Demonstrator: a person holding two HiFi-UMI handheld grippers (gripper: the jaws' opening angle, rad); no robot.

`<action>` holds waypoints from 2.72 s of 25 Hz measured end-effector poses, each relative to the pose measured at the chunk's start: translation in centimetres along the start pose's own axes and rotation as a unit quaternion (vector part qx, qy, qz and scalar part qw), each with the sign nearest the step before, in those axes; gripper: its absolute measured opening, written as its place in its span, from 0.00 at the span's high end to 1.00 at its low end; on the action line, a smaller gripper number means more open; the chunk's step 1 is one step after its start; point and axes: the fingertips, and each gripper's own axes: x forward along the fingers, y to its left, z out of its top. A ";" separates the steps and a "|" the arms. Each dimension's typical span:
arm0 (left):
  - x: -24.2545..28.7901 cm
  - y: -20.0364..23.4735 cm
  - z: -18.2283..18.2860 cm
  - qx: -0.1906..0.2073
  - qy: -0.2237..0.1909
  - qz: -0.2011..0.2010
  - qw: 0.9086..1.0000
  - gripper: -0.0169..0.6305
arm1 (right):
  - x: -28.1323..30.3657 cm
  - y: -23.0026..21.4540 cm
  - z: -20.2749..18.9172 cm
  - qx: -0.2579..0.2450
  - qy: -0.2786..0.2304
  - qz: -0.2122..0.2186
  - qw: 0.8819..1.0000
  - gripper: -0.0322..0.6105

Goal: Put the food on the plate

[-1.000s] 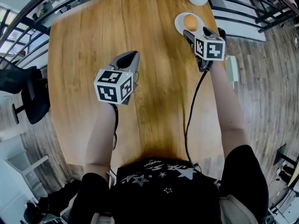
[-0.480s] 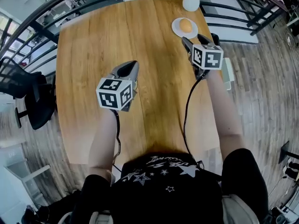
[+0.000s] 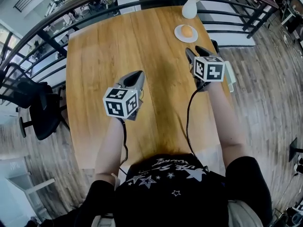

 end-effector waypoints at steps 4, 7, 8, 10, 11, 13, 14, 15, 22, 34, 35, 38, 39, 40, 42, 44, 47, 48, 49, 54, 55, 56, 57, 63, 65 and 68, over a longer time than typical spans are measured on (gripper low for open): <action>-2.7 0.6 -0.3 0.002 -0.002 -0.010 1.000 0.98 | -1.3 2.9 -0.6 0.006 0.002 -0.001 1.000 0.69; -5.0 1.4 -0.9 0.001 -0.005 -0.014 1.000 0.98 | -2.2 5.5 -1.1 0.010 -0.001 -0.002 1.000 0.72; -5.6 1.6 -1.2 0.000 -0.006 -0.016 1.000 0.98 | -2.6 6.3 -1.3 0.012 -0.002 -0.004 1.000 0.73; -6.8 1.7 -1.8 0.001 -0.006 -0.021 1.000 0.98 | -3.5 7.8 -1.6 0.014 -0.008 -0.008 1.000 0.76; -7.3 1.7 -2.0 0.002 -0.006 -0.024 1.000 0.98 | -4.0 8.4 -1.7 0.015 -0.011 -0.011 1.000 0.77; -8.3 1.7 -2.4 0.005 -0.005 -0.032 0.999 0.98 | -4.9 9.8 -2.0 0.013 -0.012 -0.018 1.000 0.80; -8.8 1.7 -2.7 0.006 -0.005 -0.037 0.999 0.98 | -5.3 10.5 -2.2 0.011 -0.012 -0.021 1.000 0.81; -9.4 1.7 -2.9 0.007 -0.004 -0.041 0.999 0.98 | -5.7 11.2 -2.5 0.010 -0.011 -0.025 1.000 0.82; -13.5 2.0 -5.1 0.008 0.002 -0.076 0.997 0.98 | -9.1 15.9 -5.4 0.021 -0.016 -0.052 0.998 0.90; -16.4 0.6 -9.7 0.012 0.052 -0.143 0.988 0.98 | -16.0 18.7 -12.0 0.054 -0.008 -0.125 0.991 0.95; -16.6 0.4 -9.6 0.014 0.050 -0.145 0.988 0.98 | -16.4 18.9 -12.0 0.054 -0.011 -0.127 0.990 0.95; -16.8 0.0 -9.1 0.011 0.040 -0.145 0.988 0.98 | -17.2 18.8 -11.8 0.059 -0.029 -0.137 0.988 0.95; -16.9 -0.2 -9.1 0.009 0.039 -0.145 0.989 0.98 | -17.3 18.9 -11.7 0.061 -0.033 -0.138 0.988 0.95; -16.9 -0.3 -9.1 0.007 0.039 -0.145 0.989 0.98 | -17.4 19.0 -11.7 0.064 -0.035 -0.136 0.988 0.95; -17.2 -0.8 -9.3 0.007 0.040 -0.144 0.989 0.98 | -17.5 19.4 -11.7 0.066 -0.036 -0.126 0.989 0.95; -17.5 -1.2 -9.4 0.009 0.039 -0.141 0.989 0.98 | -17.8 19.8 -11.9 0.065 -0.037 -0.117 0.990 0.95; -18.5 -2.0 -9.6 0.008 0.034 -0.132 0.991 0.98 | -19.0 20.7 -12.4 0.074 -0.041 -0.101 0.991 0.95; -18.9 -2.4 -9.7 0.005 0.033 -0.130 0.991 0.98 | -19.6 21.1 -12.7 0.078 -0.041 -0.094 0.992 0.95; -19.4 -2.9 -9.9 0.004 0.034 -0.129 0.991 0.98 | -20.3 21.5 -12.9 0.081 -0.041 -0.087 0.992 0.95; -22.3 -5.7 -11.3 0.010 0.037 -0.131 0.991 0.98 | -23.8 23.6 -14.7 0.081 -0.039 -0.065 0.994 0.95; -22.9 -6.3 -11.6 0.010 0.036 -0.132 0.991 0.98 | -24.6 24.0 -15.1 0.082 -0.039 -0.062 0.994 0.95; -23.7 -6.9 -11.9 0.011 0.034 -0.132 0.991 0.98 | -25.4 24.4 -15.6 0.081 -0.039 -0.060 0.994 0.95; -24.4 -7.6 -12.2 0.012 0.032 -0.132 0.991 0.98 | -26.2 24.8 -16.0 0.081 -0.039 -0.058 0.994 0.95; -29.3 -10.5 -14.5 0.013 0.024 -0.124 0.992 0.98 | -31.0 27.5 -18.2 0.076 -0.048 -0.050 0.995 0.95; -31.1 -11.2 -15.5 0.010 0.025 -0.120 0.992 0.98 | -32.4 28.6 -19.0 0.074 -0.051 -0.045 0.995 0.95; -34.0 -12.3 -17.0 0.009 0.024 -0.112 0.993 0.98 | -34.6 30.4 -20.2 0.067 -0.054 -0.035 0.996 0.95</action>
